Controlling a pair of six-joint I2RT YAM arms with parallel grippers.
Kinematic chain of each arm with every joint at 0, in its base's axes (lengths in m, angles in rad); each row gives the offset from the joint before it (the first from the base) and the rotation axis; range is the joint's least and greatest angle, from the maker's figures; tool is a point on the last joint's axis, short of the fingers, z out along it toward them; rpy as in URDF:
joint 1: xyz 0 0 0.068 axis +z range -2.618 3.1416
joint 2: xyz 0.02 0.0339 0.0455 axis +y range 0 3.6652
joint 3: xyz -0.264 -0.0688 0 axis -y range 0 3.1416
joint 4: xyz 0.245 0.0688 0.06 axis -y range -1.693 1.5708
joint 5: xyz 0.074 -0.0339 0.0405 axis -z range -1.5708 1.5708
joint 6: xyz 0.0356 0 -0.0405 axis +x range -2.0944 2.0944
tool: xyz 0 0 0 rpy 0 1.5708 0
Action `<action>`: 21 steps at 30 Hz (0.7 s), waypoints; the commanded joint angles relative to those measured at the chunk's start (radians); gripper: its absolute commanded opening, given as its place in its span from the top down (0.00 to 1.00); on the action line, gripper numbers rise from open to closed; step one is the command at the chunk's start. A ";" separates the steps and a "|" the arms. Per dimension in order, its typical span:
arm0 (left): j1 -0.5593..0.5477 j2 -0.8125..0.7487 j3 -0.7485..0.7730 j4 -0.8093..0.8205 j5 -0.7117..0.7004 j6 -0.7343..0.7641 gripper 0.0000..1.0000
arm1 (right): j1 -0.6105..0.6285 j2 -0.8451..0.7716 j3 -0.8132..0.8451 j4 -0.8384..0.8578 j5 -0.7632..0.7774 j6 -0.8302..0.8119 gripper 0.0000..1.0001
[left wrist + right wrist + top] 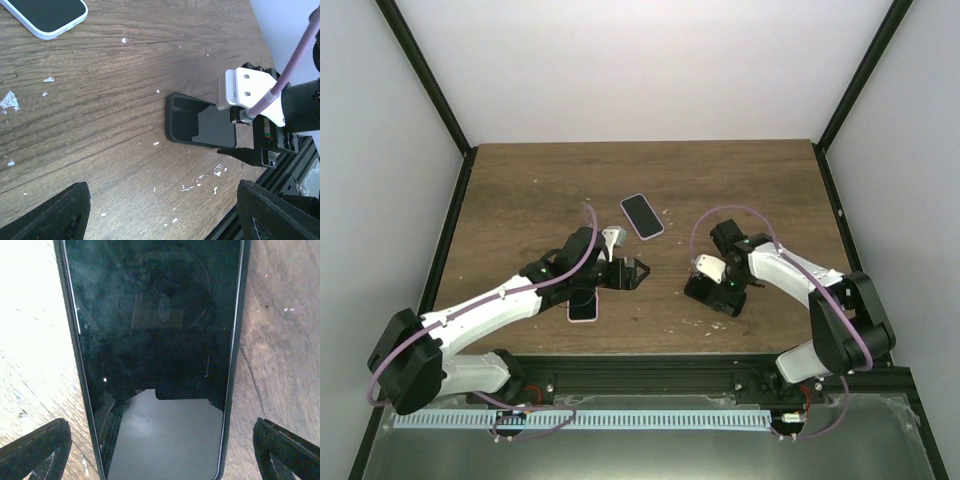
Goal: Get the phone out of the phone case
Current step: Pick up the phone at the center of the board.
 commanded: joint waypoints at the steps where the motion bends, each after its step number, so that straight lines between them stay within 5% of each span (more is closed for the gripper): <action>1: 0.003 -0.014 -0.010 0.018 0.008 0.016 0.19 | -0.005 0.032 0.025 -0.025 0.032 -0.015 0.00; 21: 0.002 -0.007 -0.041 0.041 0.002 -0.001 0.19 | -0.004 0.094 -0.022 -0.031 0.052 -0.004 0.05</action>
